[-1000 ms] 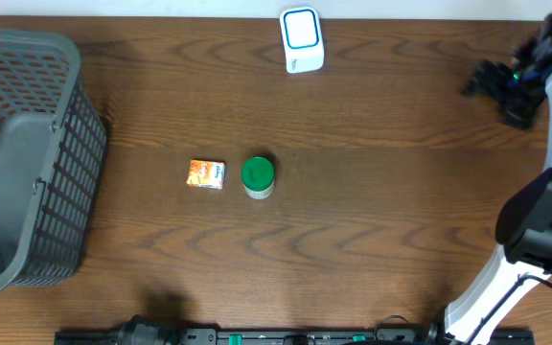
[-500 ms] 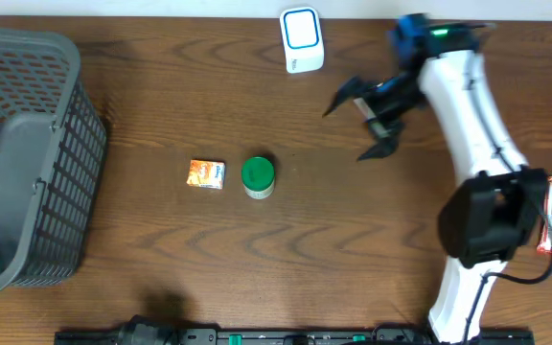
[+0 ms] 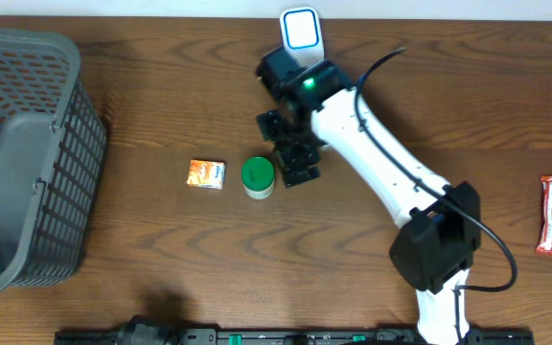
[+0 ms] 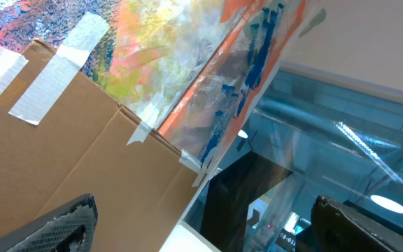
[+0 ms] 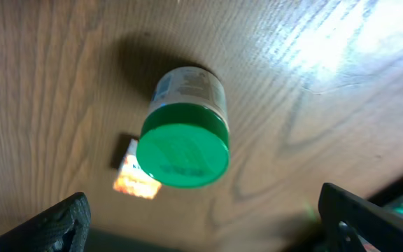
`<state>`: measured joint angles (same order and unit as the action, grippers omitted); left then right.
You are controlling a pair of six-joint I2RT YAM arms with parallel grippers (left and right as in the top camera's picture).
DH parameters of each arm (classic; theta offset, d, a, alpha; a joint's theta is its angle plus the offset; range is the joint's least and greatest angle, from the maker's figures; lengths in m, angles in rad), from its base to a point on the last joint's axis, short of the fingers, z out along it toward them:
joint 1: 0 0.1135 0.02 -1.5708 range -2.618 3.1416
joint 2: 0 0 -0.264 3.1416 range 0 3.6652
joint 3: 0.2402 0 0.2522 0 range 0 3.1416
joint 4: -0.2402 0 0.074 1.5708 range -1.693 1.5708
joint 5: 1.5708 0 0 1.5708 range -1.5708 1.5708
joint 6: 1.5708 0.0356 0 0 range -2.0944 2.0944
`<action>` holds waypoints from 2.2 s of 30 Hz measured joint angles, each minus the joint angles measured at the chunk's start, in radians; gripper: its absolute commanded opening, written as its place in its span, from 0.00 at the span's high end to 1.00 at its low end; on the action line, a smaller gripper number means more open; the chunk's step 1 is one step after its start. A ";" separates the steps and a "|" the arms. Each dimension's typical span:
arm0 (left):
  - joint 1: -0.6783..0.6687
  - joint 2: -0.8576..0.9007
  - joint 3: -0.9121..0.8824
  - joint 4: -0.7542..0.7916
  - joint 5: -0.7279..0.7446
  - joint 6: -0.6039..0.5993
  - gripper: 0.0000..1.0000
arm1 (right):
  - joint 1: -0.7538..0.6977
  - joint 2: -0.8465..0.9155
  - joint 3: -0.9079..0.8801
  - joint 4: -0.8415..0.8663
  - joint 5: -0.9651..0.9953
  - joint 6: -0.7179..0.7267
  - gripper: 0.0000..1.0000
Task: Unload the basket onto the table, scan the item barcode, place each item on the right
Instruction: 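Move the empty right gripper over the green-capped bottle, then grasp the green-capped bottle with the right gripper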
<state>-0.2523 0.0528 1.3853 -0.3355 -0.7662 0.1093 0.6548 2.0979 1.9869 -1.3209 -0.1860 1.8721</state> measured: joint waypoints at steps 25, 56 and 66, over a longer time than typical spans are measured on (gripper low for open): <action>0.000 0.000 0.000 0.000 0.000 0.000 0.02 | 0.051 0.259 -0.002 0.108 -0.062 0.055 0.21; 0.000 0.000 0.000 0.000 0.000 0.000 0.02 | -0.038 0.247 0.000 -0.107 0.236 -1.839 0.01; 0.000 0.000 0.000 0.000 0.000 0.000 0.02 | 0.015 0.247 0.108 -0.272 0.372 -1.931 0.01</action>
<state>-0.2523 0.0528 1.3853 -0.3355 -0.7662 0.1093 0.6697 2.3451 2.0945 -1.5932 0.1860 -0.0586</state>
